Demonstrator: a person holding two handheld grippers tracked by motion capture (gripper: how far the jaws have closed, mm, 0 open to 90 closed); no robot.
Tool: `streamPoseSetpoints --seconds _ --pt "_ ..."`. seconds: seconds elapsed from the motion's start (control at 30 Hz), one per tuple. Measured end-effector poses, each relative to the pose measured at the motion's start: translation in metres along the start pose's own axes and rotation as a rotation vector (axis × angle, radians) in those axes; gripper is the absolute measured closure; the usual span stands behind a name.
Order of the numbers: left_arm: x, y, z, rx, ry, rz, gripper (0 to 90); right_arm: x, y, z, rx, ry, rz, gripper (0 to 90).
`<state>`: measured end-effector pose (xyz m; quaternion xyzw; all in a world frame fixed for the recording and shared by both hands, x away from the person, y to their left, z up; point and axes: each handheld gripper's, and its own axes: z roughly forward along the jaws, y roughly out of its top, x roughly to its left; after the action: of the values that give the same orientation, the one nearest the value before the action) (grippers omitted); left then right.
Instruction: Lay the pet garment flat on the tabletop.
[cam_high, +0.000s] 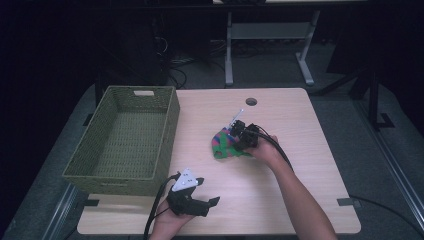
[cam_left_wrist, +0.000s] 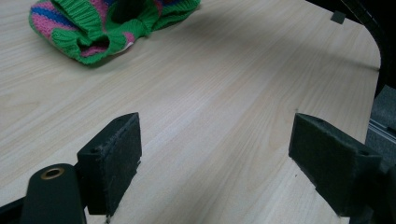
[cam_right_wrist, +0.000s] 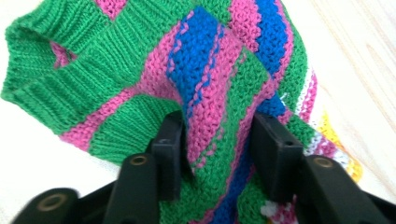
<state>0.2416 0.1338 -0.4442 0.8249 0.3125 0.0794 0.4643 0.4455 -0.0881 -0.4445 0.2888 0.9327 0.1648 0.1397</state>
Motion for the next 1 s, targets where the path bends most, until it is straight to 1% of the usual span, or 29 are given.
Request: streamPoseSetpoints --seconds 0.03,0.1,0.13,0.17,0.2,0.23,0.27,0.37,0.53,0.57,0.6,0.63,0.83,0.93,1.0 --pt "0.0 0.0 0.0 0.0 0.001 0.004 16.7 -0.001 0.0 0.0 -0.001 -0.001 0.014 62.0" --pt "0.0 0.0 0.0 0.0 0.002 0.007 16.7 -0.002 0.0 -0.001 -0.004 0.003 0.036 64.0" --pt "0.0 0.0 0.0 -0.004 0.0 0.002 16.7 -0.003 0.0 -0.001 -0.005 0.009 0.048 64.9" --pt "0.0 0.0 0.0 0.0 0.0 0.002 16.7 -0.005 0.0 -0.002 -0.008 0.022 0.068 65.8" --pt "0.0 0.0 0.001 -0.002 0.001 -0.001 16.7 -0.007 0.0 -0.003 -0.009 0.034 0.078 66.8" --pt "0.0 0.0 0.001 -0.002 0.001 -0.001 16.7 -0.007 0.0 -0.003 -0.009 0.034 0.078 66.8" --pt "0.0 0.0 0.001 -0.002 0.001 -0.002 16.7 -0.01 -0.001 -0.005 -0.011 0.055 0.098 68.5" --pt "0.001 0.0 0.0 -0.004 0.002 0.002 16.7 -0.014 -0.003 -0.006 -0.015 0.074 0.128 69.4" --pt "0.001 0.0 0.0 -0.003 0.002 0.0 16.7 -0.017 -0.004 -0.01 -0.019 0.081 0.142 69.9" --pt "0.002 0.0 -0.001 0.0 0.001 0.005 16.7 -0.019 -0.004 -0.014 -0.029 0.085 0.153 70.1" --pt "0.002 0.0 -0.001 0.0 0.001 0.006 16.7 -0.019 -0.004 -0.014 -0.029 0.085 0.153 70.1" --pt "0.002 0.0 -0.001 -0.002 0.002 0.005 16.7 -0.021 -0.006 -0.016 -0.038 0.098 0.17 70.1" --pt "0.002 0.0 0.0 -0.001 0.003 0.005 16.7 -0.025 -0.008 -0.023 -0.055 0.114 0.189 70.3" --pt "0.002 0.0 -0.001 -0.002 0.005 0.003 16.7 -0.03 -0.011 -0.031 -0.08 0.129 0.216 70.4" --pt "0.003 0.0 -0.001 -0.001 0.003 -0.001 16.7 -0.033 -0.012 -0.036 -0.092 0.139 0.225 70.4"
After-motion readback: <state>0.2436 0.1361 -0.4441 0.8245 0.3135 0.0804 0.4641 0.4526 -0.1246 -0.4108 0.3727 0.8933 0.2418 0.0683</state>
